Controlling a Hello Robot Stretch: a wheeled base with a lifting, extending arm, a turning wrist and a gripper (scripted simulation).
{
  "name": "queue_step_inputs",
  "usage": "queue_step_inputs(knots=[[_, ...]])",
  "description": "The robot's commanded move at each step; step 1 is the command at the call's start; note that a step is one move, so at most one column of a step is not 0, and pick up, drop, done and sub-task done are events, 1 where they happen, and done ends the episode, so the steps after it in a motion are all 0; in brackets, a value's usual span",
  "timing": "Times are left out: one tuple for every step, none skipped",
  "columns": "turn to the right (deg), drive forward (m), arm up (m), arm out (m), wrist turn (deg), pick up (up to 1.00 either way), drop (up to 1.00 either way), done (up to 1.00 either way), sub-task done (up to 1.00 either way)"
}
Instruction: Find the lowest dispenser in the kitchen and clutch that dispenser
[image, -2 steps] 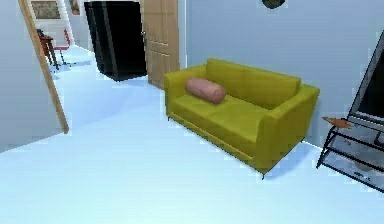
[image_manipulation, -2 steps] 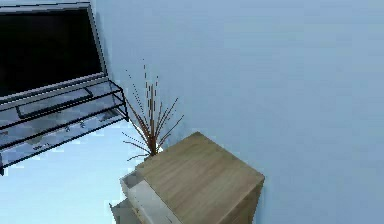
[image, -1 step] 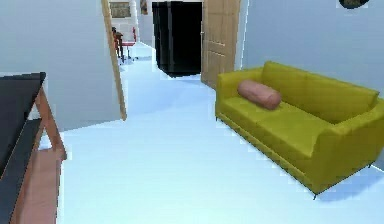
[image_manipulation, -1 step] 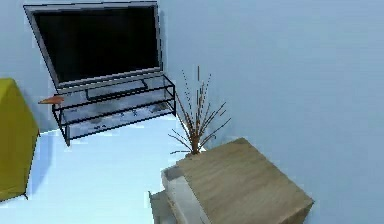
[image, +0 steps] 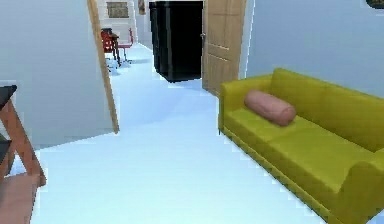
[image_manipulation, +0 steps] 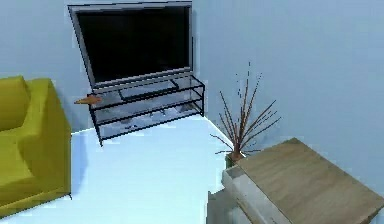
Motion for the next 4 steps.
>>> queue_step_inputs(knots=[[-12.0, 0.00, 0.00, 0.00, 0.0, 0.00, 0.00, 0.00, 0.00], [0.0, 1.00, 0.00, 0.00, 0.0, 0.00, 0.00, 0.00, 0.00], [0.0, 1.00, 0.00, 0.00, 0.0, 0.00, 0.00, 0.00, 0.00], [-6.0, 0.00, 0.00, 0.00, 0.0, 0.00, 0.00, 0.00, 0.00]])
